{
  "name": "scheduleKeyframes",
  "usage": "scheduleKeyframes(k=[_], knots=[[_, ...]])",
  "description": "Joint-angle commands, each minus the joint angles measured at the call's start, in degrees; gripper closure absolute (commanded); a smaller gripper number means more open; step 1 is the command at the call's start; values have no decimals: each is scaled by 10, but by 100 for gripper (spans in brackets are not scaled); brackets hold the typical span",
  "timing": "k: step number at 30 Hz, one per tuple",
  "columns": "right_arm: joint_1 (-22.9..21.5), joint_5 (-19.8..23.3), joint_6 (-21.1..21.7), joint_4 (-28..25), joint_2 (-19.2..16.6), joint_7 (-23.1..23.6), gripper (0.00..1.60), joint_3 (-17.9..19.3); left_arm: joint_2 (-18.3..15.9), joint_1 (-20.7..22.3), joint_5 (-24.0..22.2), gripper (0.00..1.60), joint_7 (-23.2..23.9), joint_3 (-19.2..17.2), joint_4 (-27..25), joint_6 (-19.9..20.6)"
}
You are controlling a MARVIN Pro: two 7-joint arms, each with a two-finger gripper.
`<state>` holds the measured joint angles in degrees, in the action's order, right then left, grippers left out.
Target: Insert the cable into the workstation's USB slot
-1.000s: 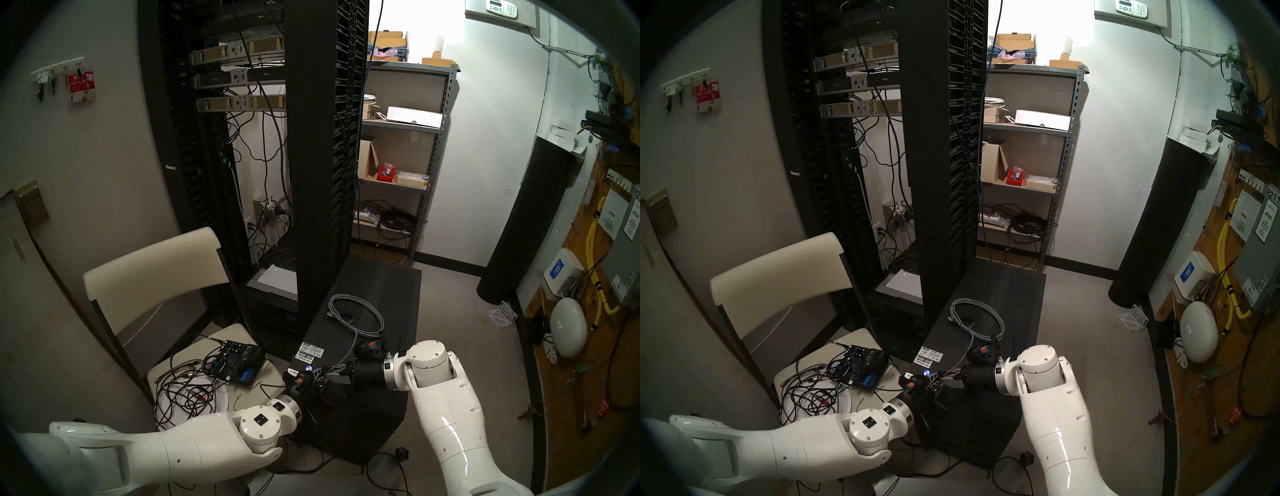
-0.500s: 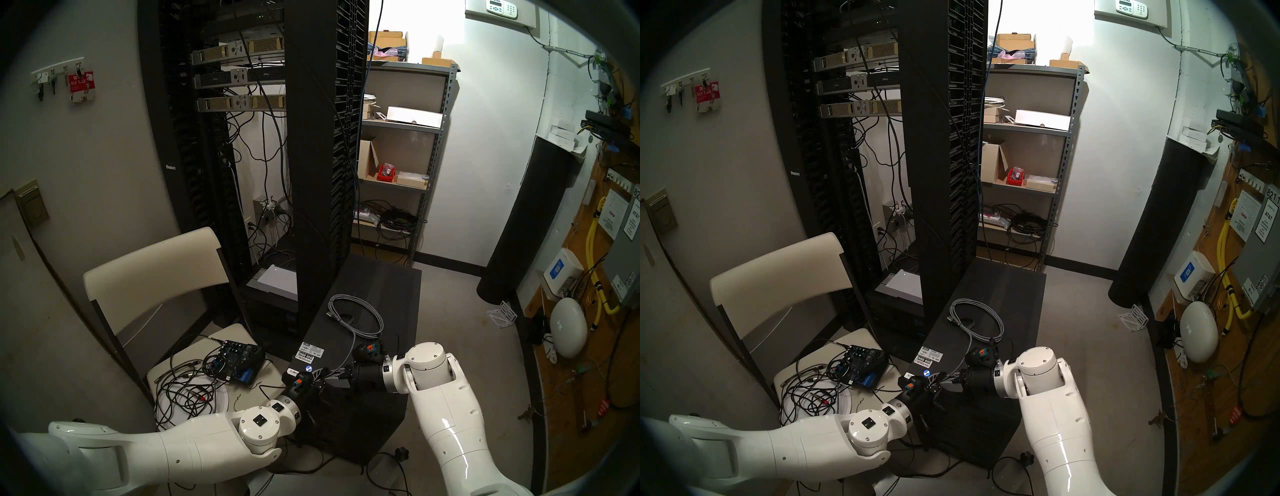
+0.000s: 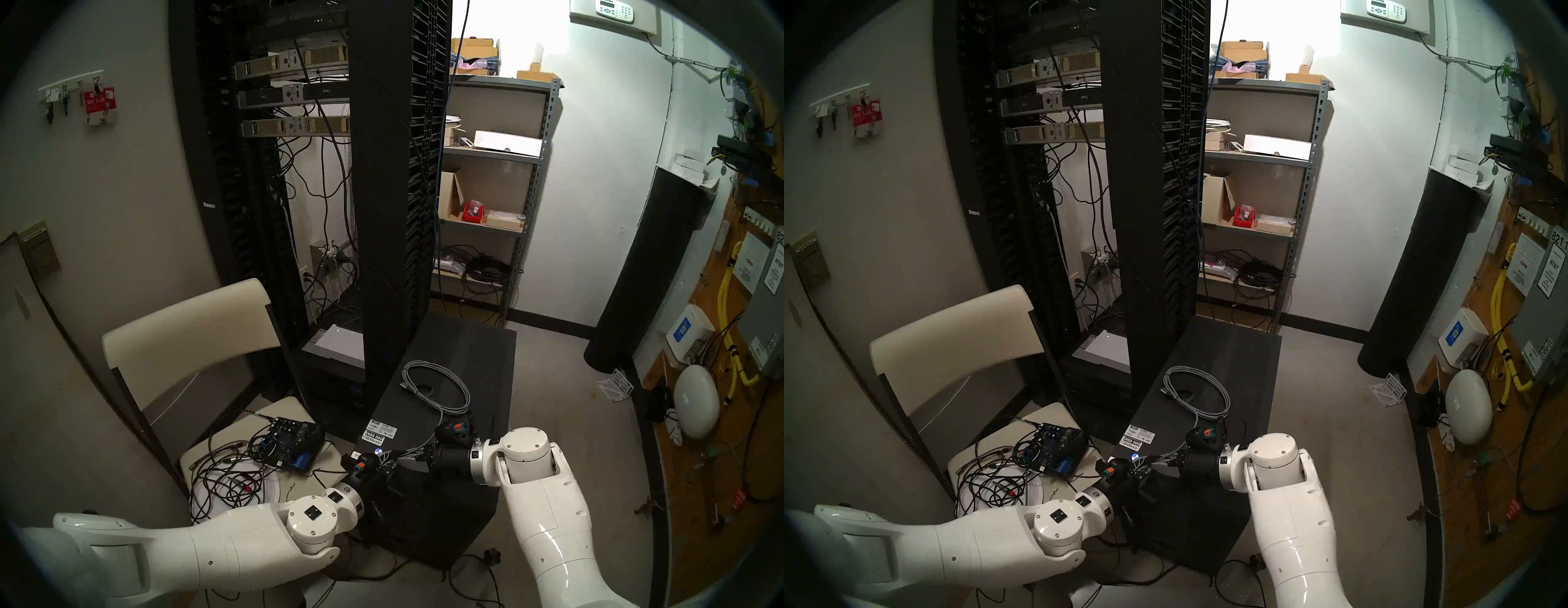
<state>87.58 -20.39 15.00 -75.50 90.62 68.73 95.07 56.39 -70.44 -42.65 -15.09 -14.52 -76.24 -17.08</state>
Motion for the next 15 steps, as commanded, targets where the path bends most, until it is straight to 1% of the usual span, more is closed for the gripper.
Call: scheduleKeyframes(k=[1,8,15], knots=[[-3,11,-12,-3,6,-26,160,27,-15,2,2,160,6,-1,-35,-5],[-8,32,-17,1,11,-11,160,43,-21,0,1,160,8,0,-50,-3],[-10,36,-16,0,8,3,160,43,-27,1,-1,160,7,-3,-61,-1]])
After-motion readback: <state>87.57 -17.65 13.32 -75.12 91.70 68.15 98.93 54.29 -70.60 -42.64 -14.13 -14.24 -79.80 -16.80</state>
